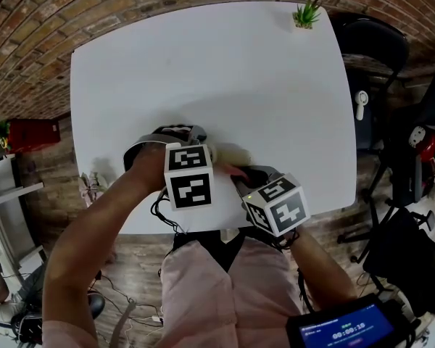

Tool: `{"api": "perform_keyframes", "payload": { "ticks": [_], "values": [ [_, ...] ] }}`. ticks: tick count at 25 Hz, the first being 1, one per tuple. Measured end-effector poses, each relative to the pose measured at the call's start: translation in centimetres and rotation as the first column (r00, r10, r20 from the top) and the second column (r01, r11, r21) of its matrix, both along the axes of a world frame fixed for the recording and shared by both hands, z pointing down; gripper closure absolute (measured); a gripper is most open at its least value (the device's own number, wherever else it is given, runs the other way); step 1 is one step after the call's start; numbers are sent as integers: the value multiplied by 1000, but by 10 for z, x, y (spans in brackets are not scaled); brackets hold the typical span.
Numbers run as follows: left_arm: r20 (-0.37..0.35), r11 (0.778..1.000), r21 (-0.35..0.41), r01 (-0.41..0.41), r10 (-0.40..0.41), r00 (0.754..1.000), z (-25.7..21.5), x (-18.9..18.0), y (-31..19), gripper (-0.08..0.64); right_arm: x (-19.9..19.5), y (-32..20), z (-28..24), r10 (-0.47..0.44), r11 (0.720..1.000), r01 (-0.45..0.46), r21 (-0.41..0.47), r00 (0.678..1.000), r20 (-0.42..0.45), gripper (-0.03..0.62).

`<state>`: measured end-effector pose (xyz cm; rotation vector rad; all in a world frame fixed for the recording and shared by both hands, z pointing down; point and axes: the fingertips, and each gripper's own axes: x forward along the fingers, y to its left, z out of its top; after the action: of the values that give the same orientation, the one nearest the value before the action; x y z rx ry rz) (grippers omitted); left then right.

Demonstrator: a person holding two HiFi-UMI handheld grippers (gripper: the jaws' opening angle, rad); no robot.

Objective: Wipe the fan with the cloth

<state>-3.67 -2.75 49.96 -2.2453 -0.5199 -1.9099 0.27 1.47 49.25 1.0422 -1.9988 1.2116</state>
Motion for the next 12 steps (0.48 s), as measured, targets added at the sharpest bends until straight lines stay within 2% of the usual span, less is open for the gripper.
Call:
{"api": "perform_keyframes", "payload": {
  "ticks": [12],
  "values": [
    [13,1000,-5,-3,3,1000,1,-1,0,192,23,5,1,44,999,-44,-11,999,-27,555]
  ]
}}
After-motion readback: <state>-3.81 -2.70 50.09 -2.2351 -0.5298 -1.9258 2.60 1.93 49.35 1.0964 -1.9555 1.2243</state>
